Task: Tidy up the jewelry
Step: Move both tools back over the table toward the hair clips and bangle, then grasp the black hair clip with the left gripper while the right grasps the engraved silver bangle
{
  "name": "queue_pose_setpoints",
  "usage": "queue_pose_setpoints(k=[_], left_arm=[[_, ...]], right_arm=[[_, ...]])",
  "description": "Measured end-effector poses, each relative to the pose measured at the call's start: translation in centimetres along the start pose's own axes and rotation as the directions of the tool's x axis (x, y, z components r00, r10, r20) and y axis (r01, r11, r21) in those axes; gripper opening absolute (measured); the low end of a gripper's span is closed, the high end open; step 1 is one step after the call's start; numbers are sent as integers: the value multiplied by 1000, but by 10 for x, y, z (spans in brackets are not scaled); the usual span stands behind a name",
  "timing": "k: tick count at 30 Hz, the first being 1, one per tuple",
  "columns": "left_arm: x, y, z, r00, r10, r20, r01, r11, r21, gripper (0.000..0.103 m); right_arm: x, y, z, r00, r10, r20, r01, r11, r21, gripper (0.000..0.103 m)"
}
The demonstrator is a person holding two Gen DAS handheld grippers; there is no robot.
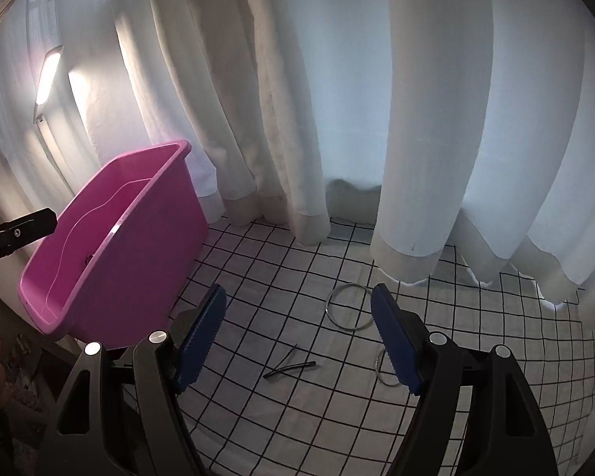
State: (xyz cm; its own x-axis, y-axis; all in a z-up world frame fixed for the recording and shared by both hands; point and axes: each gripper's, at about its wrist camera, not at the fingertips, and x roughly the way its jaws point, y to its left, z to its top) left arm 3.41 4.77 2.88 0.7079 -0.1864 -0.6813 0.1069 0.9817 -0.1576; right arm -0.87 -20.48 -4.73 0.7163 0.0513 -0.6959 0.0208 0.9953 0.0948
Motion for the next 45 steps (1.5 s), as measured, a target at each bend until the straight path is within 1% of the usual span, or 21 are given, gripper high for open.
queue_pose_setpoints(k=[3, 6, 9, 13, 17, 21, 22, 26, 34, 38, 42, 44, 45], left_arm=[[8, -31, -8, 998, -59, -18, 60, 997, 40, 97], [19, -60, -20, 994, -99, -53, 103, 992, 79, 97], [34, -83, -36, 988, -121, -93, 130, 986, 105, 97], [66, -102, -58, 980, -130, -152, 149, 982, 118, 97], [105, -114, -83, 977, -110, -184, 137, 980, 142, 97], [146, -114, -106, 974, -80, -212, 116, 980, 160, 97], [156, -113, -110, 972, -66, -225, 104, 981, 166, 97], [184, -108, -122, 966, -45, -256, 89, 983, 160, 97], [210, -107, -133, 961, -9, -275, 60, 982, 180, 97], [218, -110, -139, 958, -1, -287, 58, 980, 189, 97], [227, -113, -143, 952, 6, -305, 57, 979, 196, 97], [229, -118, -145, 956, 34, -290, 35, 972, 231, 97], [229, -120, -146, 959, 37, -281, 33, 970, 241, 98]], right_arm=[[-3, -41, -28, 997, -62, -43, 65, 996, 68, 72], [-3, -72, -51, 993, -92, -80, 102, 987, 126, 72], [0, -90, -68, 990, -98, -99, 113, 982, 151, 72], [16, -101, -80, 988, -99, -121, 117, 982, 146, 72], [49, -103, -87, 984, -88, -158, 107, 987, 120, 72], [84, -102, -92, 979, -49, -195, 72, 991, 112, 72], [92, -100, -92, 978, -49, -203, 72, 992, 107, 72], [117, -93, -95, 973, -45, -227, 63, 996, 70, 72], [148, -84, -94, 970, -50, -239, 59, 998, 31, 72], [159, -79, -92, 966, -89, -244, 91, 996, -5, 72], [165, -75, -91, 964, -129, -233, 119, 991, -58, 72], [166, -75, -90, 966, -131, -222, 120, 991, -61, 73], [166, -75, -90, 968, -130, -215, 120, 991, -60, 75]])
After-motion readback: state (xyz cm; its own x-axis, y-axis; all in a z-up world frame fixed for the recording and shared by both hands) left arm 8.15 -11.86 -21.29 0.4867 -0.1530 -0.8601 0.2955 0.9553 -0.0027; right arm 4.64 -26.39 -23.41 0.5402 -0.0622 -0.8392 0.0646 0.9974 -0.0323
